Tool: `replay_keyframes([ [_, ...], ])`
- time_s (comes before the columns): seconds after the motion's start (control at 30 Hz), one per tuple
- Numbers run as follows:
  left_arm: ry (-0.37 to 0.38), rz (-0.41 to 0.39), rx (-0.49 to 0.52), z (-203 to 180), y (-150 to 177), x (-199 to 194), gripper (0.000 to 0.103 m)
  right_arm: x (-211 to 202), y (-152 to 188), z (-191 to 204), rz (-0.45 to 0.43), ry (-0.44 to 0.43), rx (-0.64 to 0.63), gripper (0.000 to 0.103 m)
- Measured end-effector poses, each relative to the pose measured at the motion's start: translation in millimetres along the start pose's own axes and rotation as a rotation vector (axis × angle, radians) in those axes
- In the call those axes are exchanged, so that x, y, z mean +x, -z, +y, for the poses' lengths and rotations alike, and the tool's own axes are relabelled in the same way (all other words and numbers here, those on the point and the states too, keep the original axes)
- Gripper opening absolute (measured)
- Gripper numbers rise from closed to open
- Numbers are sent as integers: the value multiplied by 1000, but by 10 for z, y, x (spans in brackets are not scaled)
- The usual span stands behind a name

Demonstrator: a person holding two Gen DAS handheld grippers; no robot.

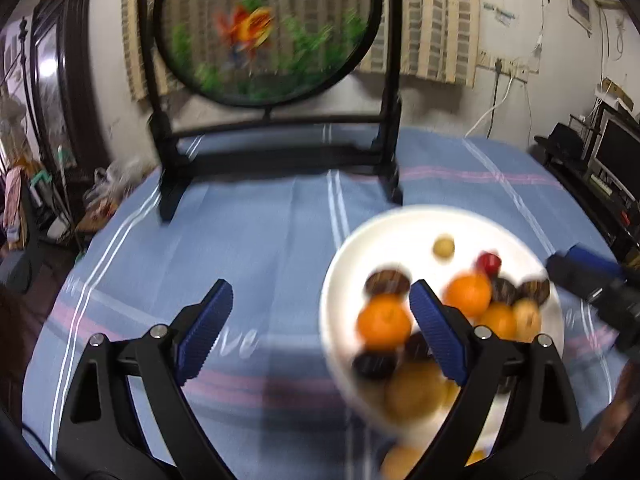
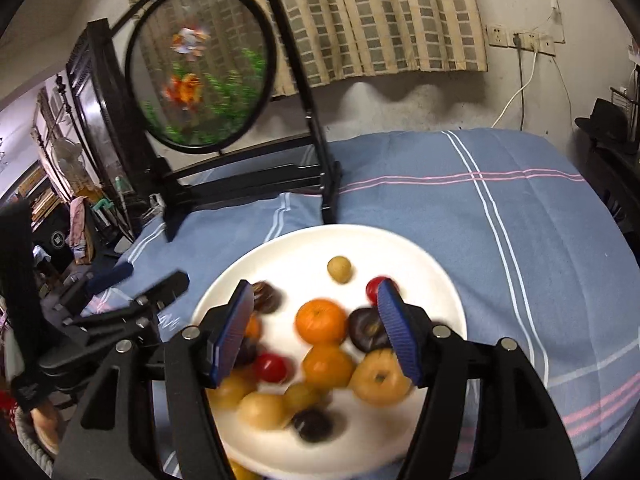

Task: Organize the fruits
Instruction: 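Grasp a pale pear with the left tool while the right tool grasps a yellow orange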

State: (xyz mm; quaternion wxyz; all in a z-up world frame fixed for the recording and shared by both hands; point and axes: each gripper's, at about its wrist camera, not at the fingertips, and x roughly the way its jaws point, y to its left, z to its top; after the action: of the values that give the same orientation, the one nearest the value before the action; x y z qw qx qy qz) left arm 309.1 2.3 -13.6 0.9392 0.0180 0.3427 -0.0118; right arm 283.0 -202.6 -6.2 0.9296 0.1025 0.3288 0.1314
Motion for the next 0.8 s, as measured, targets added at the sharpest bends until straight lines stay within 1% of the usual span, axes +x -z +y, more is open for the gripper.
replay_keyframes([
  [0.1, 4, 12, 25, 78, 323, -180, 92, -205, 197, 45, 10, -1, 13, 71],
  [0.17, 24, 32, 50, 89, 511, -270, 92, -336, 309, 47, 6, -3, 17, 71],
  [0.2, 37, 37, 58, 94, 589, -313, 92, -421, 386, 32, -10, -4, 30, 72],
  [0.27, 59, 51, 84, 69, 766, -377, 92, -524, 506, -21, -23, -6, 59, 88],
  [0.3, 63, 59, 94, 51, 820, -386, 92, -562, 558, -44, -26, -5, 69, 90],
  [0.37, 64, 70, 118, 10, 928, -396, 92, -627, 672, -100, -25, -1, 87, 90],
  [0.5, 80, 75, 141, -66, 949, -359, 92, -676, 734, -183, -14, -14, 122, 90],
  [0.63, 92, 82, 161, -137, 968, -326, 92, -718, 714, -182, -27, -16, 117, 91],
  [0.8, 107, 104, 182, -206, 978, -235, 92, -718, 726, -188, -21, -22, 121, 91],
])
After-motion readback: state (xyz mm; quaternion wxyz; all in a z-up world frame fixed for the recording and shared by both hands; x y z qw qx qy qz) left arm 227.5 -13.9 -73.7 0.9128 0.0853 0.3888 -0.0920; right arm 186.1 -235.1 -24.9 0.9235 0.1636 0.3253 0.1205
